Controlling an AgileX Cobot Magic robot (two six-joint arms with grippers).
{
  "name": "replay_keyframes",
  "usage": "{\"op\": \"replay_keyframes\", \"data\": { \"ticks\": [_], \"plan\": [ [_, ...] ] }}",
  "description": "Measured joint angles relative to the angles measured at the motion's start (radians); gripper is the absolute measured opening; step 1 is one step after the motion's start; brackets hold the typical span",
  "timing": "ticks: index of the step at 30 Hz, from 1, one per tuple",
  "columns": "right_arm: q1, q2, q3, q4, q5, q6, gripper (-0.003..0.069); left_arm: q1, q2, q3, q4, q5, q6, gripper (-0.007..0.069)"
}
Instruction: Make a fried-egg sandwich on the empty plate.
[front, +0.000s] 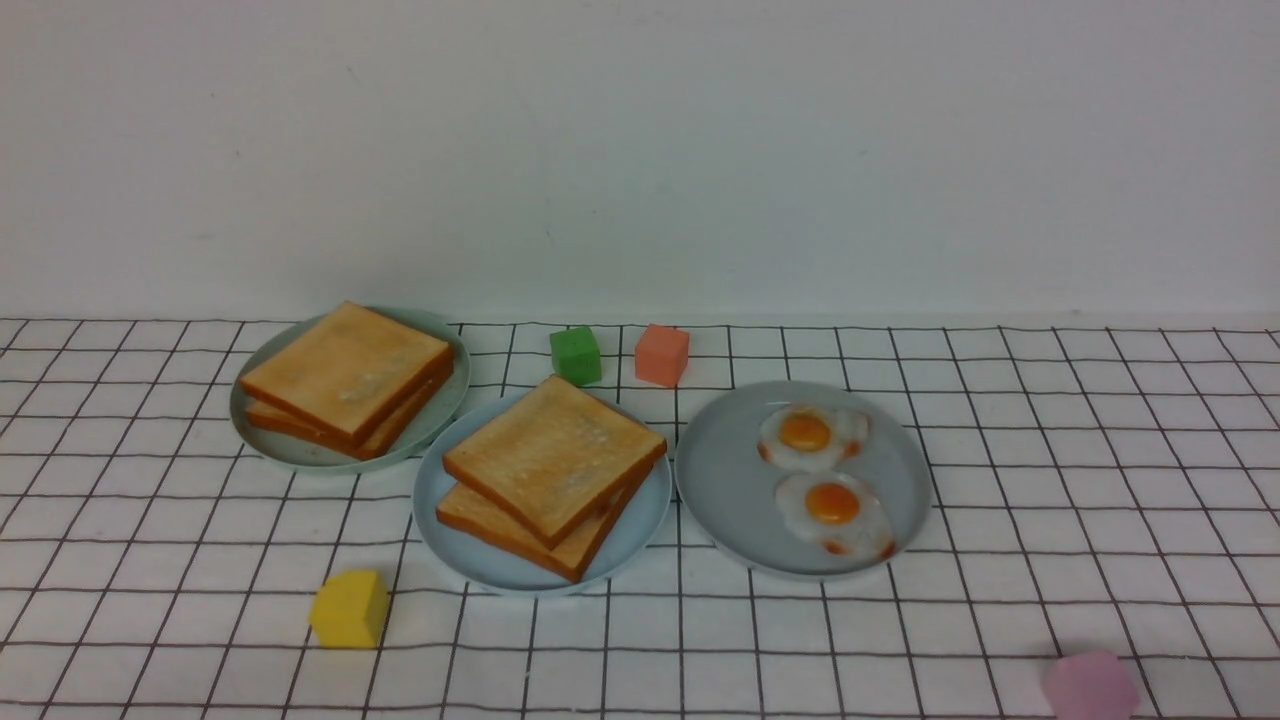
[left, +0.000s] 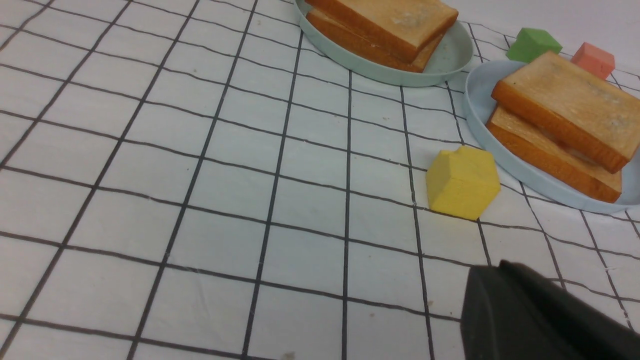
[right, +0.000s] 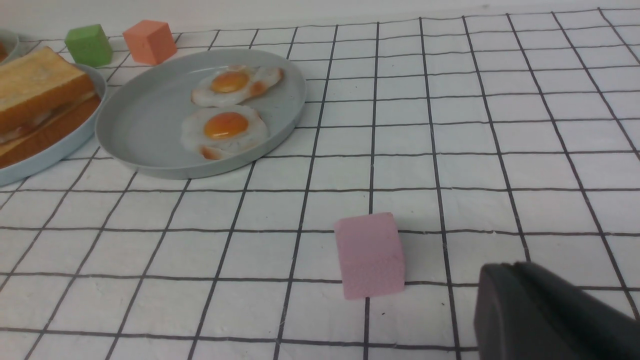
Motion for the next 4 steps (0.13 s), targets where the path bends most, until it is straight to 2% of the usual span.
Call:
{"op": "replay_keyframes", "data": {
  "ticks": [4],
  "plan": [
    [0.000, 0.000, 0.000, 0.000, 0.000, 0.000, 0.0031, 0.000, 0.000, 0.000, 0.000, 0.000, -0.001, 0.0000]
  ]
}}
